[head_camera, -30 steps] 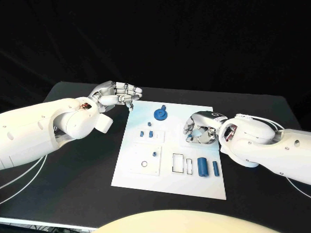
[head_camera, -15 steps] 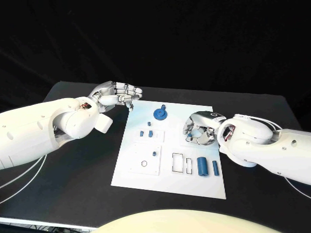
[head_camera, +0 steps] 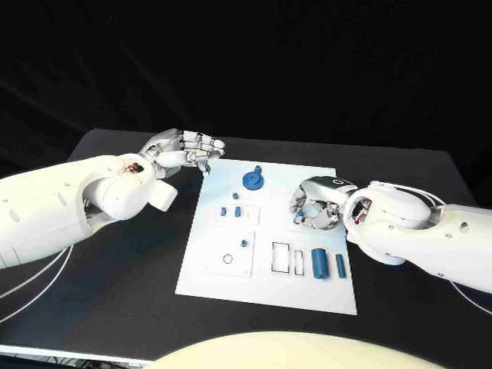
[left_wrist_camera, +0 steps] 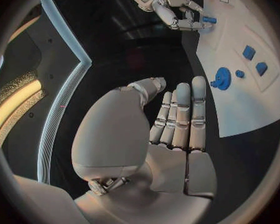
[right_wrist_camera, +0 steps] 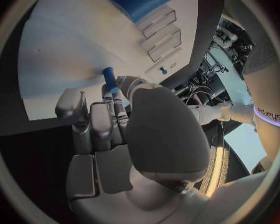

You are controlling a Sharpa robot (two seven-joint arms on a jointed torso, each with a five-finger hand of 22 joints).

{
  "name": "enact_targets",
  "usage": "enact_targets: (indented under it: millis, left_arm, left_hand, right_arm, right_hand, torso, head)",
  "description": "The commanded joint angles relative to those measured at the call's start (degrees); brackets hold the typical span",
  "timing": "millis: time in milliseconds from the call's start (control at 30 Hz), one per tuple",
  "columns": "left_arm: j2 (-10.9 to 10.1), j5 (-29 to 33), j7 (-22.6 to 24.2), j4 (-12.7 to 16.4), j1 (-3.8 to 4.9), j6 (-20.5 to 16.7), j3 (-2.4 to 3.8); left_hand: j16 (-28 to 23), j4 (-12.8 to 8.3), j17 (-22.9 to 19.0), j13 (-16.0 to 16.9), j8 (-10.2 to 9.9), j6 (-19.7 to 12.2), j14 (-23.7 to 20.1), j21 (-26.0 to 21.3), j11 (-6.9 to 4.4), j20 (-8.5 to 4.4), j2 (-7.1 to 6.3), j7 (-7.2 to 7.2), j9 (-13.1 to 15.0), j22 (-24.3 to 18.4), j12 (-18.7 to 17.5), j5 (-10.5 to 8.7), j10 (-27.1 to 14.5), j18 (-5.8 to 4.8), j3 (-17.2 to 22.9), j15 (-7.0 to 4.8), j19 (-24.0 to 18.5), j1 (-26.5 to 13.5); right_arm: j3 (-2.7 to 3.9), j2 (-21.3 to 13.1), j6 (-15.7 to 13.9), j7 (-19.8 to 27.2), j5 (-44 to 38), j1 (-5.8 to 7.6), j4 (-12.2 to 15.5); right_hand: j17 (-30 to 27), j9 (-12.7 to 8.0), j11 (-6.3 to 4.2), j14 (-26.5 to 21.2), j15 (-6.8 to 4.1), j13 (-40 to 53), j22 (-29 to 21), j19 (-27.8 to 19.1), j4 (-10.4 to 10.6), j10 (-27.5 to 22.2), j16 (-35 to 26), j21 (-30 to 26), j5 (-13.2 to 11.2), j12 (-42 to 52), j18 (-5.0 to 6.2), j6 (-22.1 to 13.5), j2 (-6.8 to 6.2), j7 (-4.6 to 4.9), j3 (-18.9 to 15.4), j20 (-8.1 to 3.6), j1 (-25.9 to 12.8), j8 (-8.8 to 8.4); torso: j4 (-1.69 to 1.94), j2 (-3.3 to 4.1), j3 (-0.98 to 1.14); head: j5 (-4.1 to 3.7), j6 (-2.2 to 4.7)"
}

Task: Assemble the parts on the task board

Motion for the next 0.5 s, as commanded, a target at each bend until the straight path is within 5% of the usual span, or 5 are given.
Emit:
enact_targets:
  millis: [33,500]
  left_arm:
    - [0.0,-0.2,0.1,0.1,0.03,0.9,0.03]
    - [0.0,-0.2,0.0,0.1,0.03,1.0,0.02]
  left_hand:
    - [0.2,0.1,-0.1,0.1,0.3,-0.4,-0.5,-0.2,0.03,0.04,0.28,1.39,0.1,-0.1,0.2,0.23,-0.3,0.91,0.0,0.06,-0.2,-0.2]
    - [0.3,0.2,-0.1,0.1,0.4,-0.5,-0.5,-0.2,0.04,0.06,0.29,1.40,0.1,-0.1,0.3,0.23,-0.5,0.91,0.0,0.07,-0.2,-0.2]
  right_arm:
    - [-0.01,0.0,0.5,-0.3,-0.9,-0.05,0.1]
    - [-0.02,-0.2,0.8,-0.1,-0.5,-0.06,0.3]
  right_hand:
    - [-0.2,0.1,0.11,-0.5,0.03,0.1,2.2,-0.2,-0.2,-0.5,-0.4,0.0,-0.3,-0.3,-0.41,0.0,-0.70,0.35,0.2,0.09,0.1,-0.28]
    - [-1.6,-0.3,0.44,-1.3,0.32,0.1,1.6,-1.0,-2.0,-3.2,-1.1,-1.9,-0.4,-1.1,-0.08,-2.8,-1.92,-0.47,-1.0,0.43,-1.3,-1.84]
  torso:
    - [0.03,-0.01,0.01]
    - [-0.01,0.01,0.03]
  head:
    - [-0.02,0.01]
    - [0.02,0.06]
